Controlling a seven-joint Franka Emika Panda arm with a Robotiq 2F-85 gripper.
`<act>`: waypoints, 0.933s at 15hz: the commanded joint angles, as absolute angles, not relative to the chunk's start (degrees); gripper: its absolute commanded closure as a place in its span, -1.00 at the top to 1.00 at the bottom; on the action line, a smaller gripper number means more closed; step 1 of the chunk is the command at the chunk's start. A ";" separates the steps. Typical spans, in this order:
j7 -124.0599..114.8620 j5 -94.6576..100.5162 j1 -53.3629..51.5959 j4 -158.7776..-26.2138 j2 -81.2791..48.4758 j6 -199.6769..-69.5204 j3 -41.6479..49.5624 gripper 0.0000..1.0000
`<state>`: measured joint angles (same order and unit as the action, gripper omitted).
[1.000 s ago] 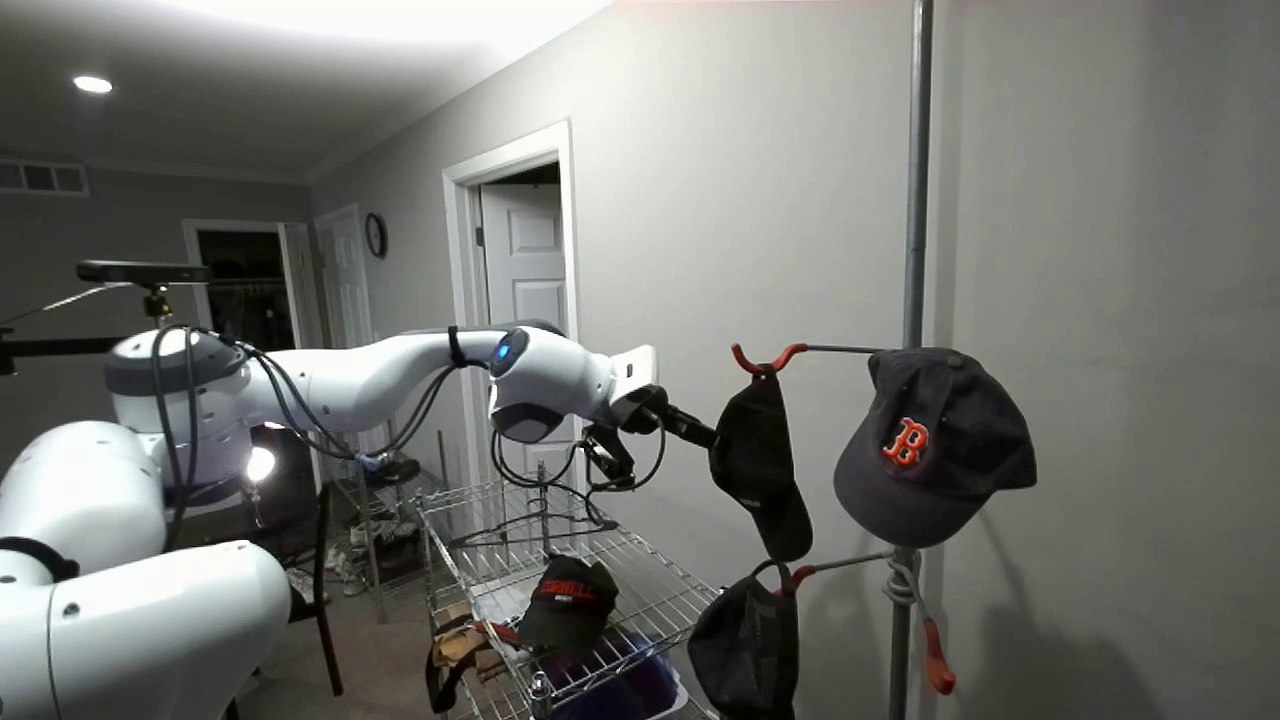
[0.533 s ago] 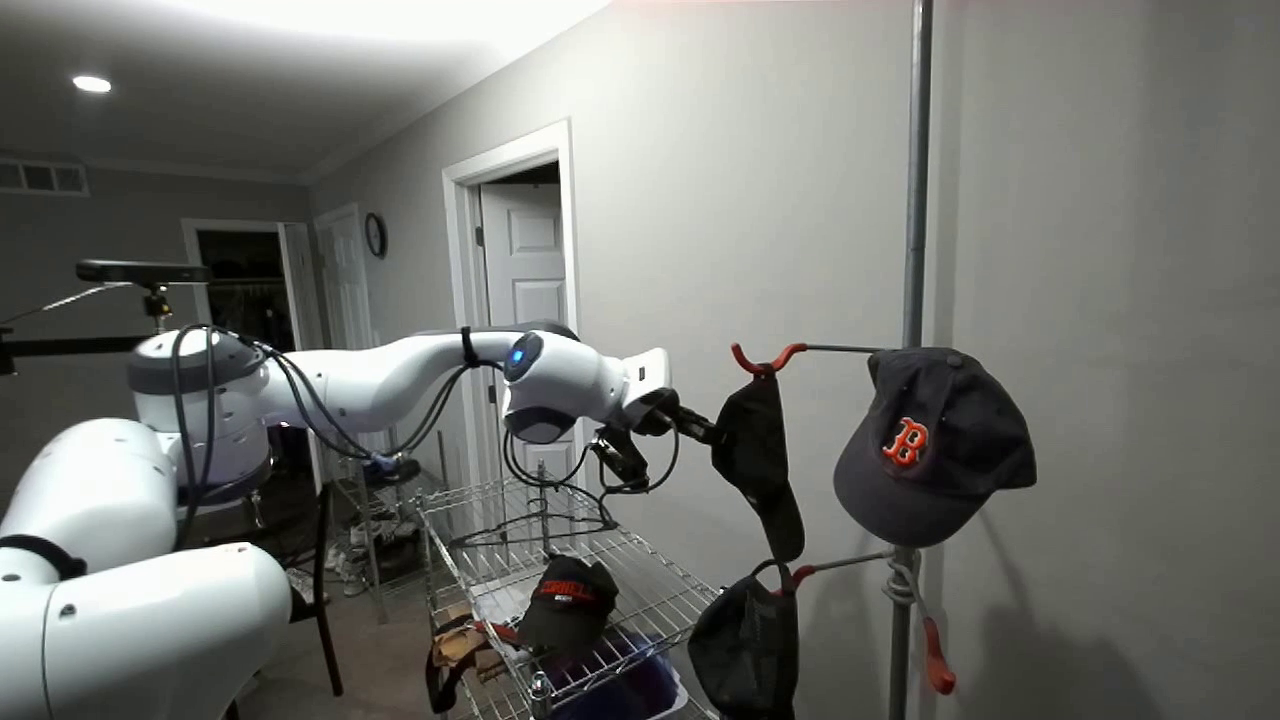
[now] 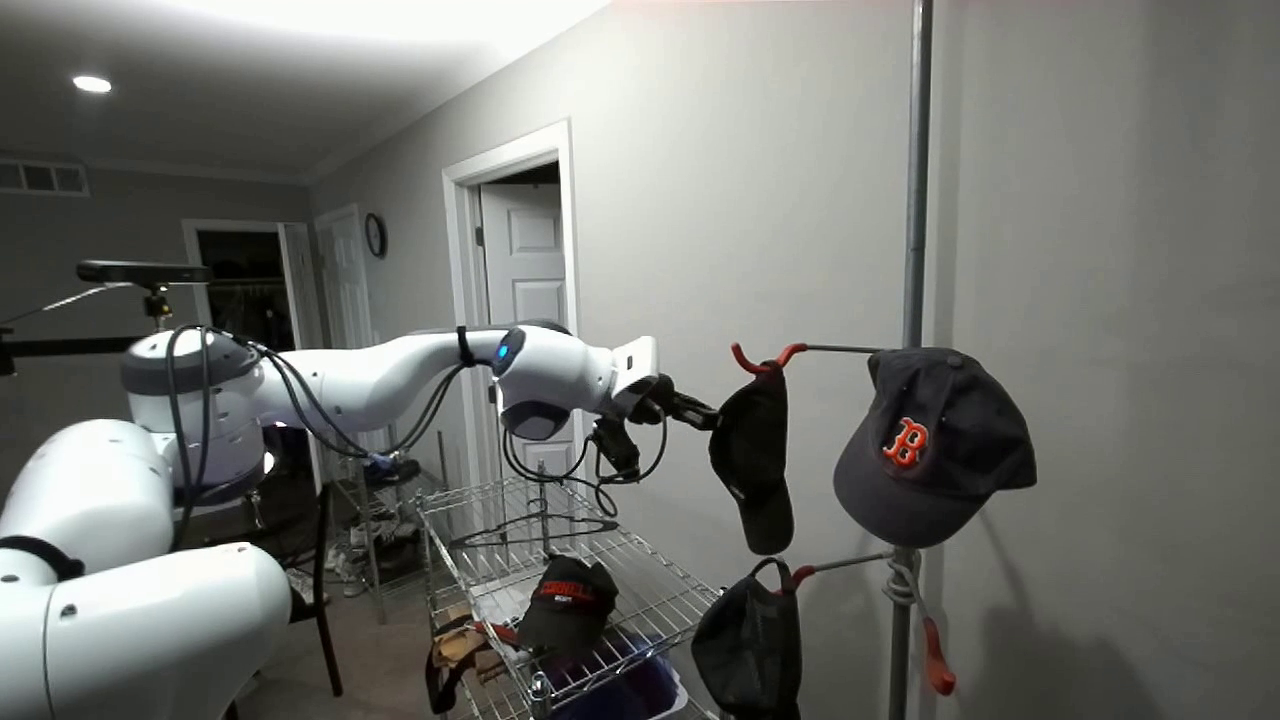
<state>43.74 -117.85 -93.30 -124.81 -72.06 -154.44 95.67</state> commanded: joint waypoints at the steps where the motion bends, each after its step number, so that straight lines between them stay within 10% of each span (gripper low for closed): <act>1: 36.43 -113.89 -98.00 -128.42 -72.71 -162.53 97.66 -0.91; 14: 33.59 -110.88 -105.08 -131.15 -71.65 -172.48 100.56 -0.91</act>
